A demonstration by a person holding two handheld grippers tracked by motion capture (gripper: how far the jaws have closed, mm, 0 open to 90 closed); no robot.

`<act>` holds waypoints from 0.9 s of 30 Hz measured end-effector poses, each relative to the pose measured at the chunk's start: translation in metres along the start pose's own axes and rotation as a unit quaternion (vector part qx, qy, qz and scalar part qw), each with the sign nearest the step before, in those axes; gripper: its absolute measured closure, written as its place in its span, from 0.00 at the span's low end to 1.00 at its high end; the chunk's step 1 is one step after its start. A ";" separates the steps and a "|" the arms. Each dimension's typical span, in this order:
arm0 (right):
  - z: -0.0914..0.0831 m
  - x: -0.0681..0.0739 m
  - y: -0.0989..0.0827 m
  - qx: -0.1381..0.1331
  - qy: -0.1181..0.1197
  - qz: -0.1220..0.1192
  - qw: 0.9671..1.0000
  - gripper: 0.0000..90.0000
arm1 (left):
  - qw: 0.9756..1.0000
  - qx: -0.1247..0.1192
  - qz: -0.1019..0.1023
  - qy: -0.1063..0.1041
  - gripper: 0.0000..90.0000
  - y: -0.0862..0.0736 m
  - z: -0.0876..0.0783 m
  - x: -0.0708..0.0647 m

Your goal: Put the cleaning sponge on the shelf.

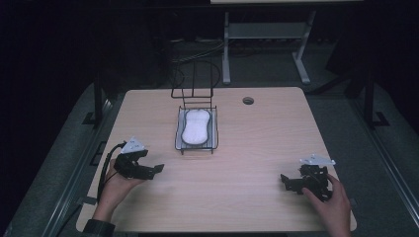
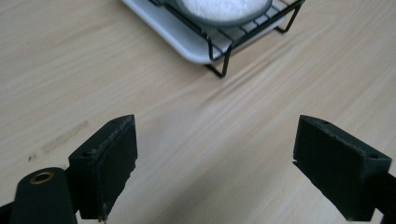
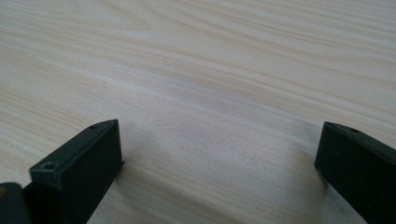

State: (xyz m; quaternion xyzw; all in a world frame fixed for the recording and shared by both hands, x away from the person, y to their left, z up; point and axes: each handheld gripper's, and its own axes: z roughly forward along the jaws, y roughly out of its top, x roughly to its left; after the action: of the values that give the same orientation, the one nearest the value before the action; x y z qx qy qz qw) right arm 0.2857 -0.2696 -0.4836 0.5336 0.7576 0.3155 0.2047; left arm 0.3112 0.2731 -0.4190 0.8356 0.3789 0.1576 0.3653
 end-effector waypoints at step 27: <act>0.000 0.001 0.000 0.000 0.001 -0.002 1.000 0.00 | 0.998 0.033 0.002 0.051 0.15 -0.067 -0.006 -0.008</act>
State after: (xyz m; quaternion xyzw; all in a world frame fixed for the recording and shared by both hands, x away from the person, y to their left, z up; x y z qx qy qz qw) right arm 0.2854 -0.2692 -0.4837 0.5312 0.7590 0.3161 0.2045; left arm 0.2677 0.3000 -0.4637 0.8389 0.4004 0.1882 0.3171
